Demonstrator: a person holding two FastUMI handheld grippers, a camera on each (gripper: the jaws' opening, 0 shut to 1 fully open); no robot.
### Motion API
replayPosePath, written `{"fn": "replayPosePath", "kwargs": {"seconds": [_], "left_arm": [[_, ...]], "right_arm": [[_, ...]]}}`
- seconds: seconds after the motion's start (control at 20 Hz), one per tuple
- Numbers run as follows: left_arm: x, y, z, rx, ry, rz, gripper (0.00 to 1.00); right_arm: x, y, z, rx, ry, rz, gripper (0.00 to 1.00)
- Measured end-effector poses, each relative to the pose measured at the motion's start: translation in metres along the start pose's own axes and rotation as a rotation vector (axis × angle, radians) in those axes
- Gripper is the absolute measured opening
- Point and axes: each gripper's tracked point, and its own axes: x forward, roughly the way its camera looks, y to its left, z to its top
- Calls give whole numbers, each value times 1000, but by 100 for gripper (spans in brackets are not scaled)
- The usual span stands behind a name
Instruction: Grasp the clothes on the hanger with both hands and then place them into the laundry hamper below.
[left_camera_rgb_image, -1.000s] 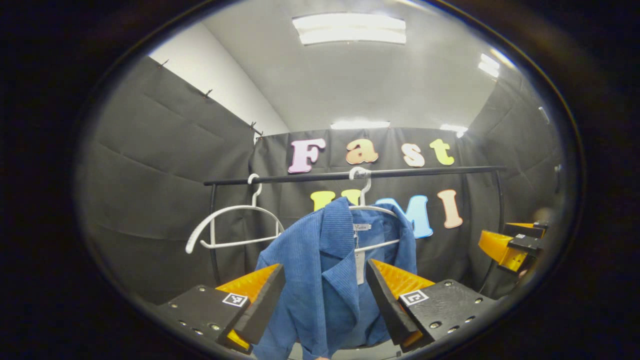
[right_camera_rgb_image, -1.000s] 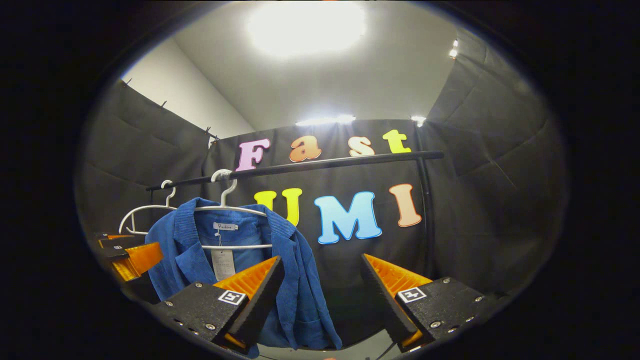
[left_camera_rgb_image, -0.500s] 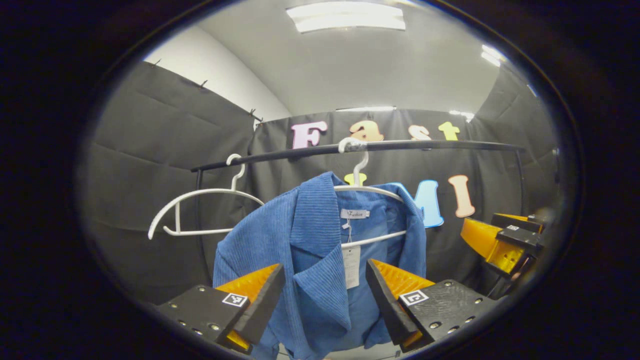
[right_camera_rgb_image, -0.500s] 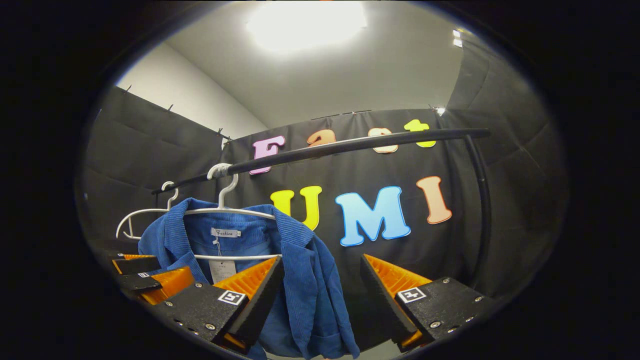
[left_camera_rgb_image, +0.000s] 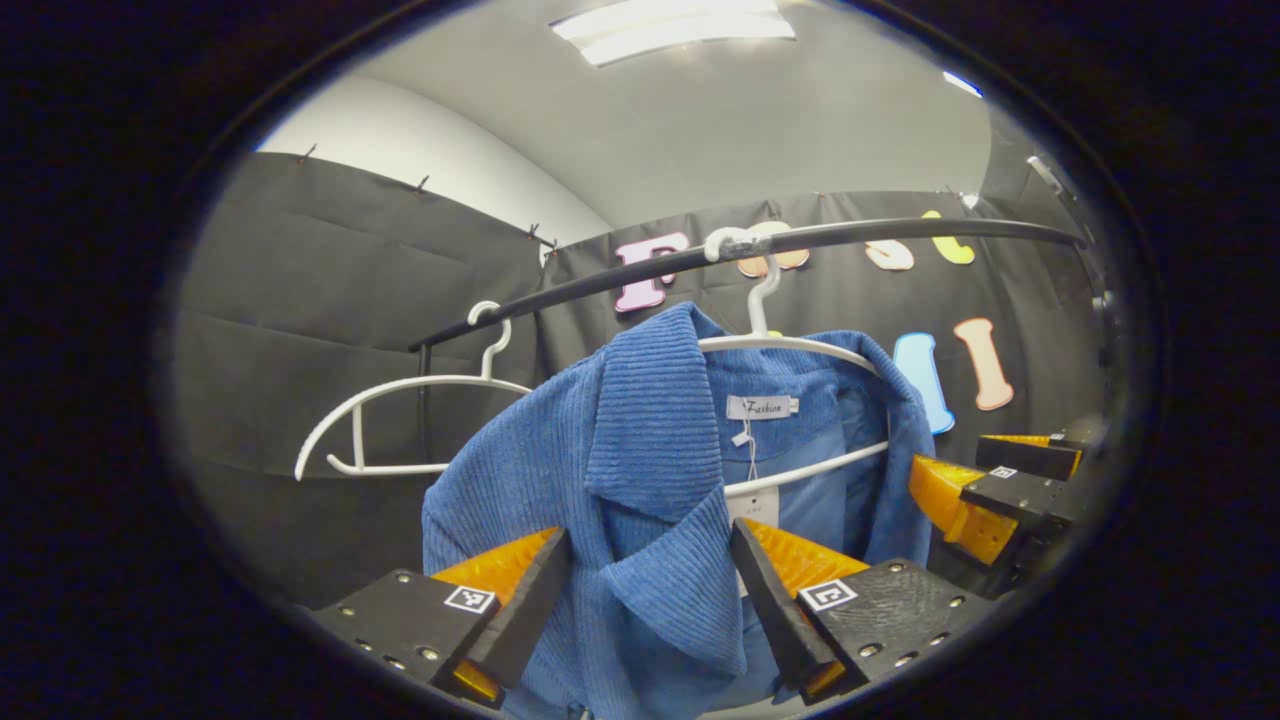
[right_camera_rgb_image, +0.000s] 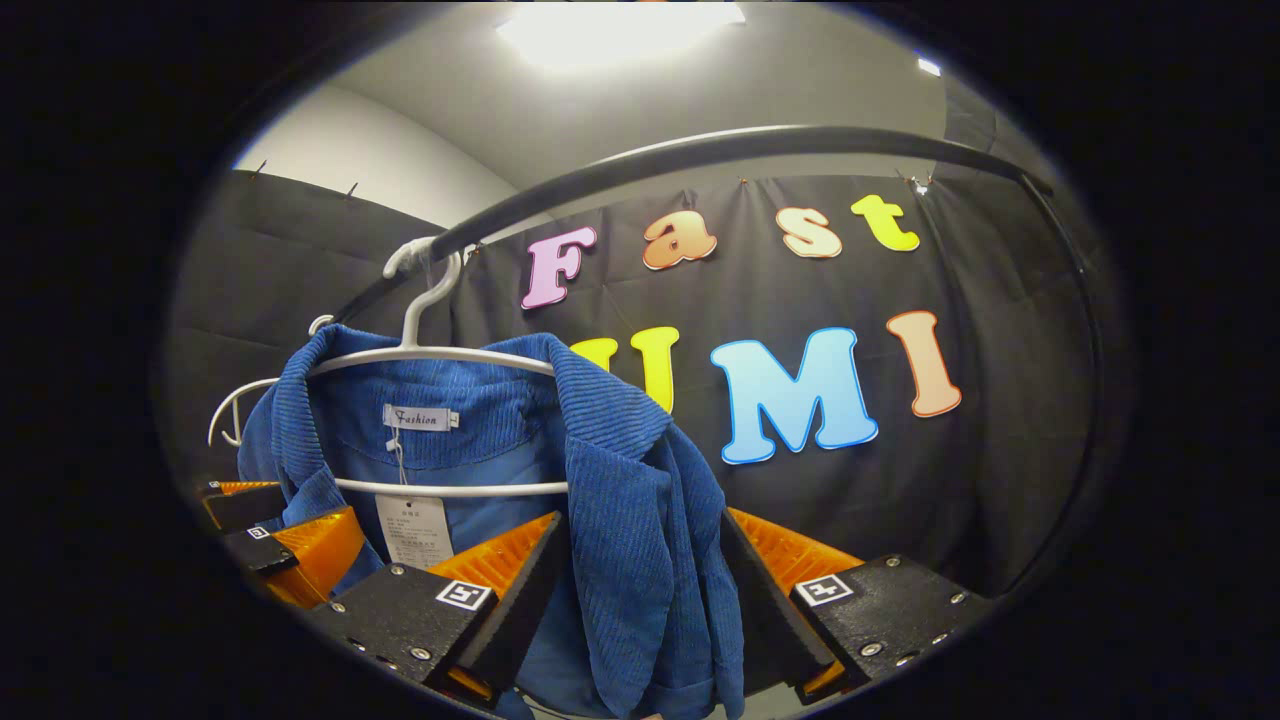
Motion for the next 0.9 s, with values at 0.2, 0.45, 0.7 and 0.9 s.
{"fn": "replayPosePath", "kwargs": {"seconds": [0.2, 0.45, 0.7, 0.9], "left_arm": [[3, 11, -4, 26, 4, 48, 99], [3, 22, -10, 22, 18, 75, 51], [1, 30, -6, 42, -1, 67, 22], [-11, 32, 1, 41, -9, 29, 3]], "right_arm": [[20, 2, -14, 18, 28, 5, 94], [32, 7, -29, 35, 63, 49, 64], [26, 0, -6, -44, -32, 21, 2], [21, -16, 24, -101, -135, -36, 2]]}}
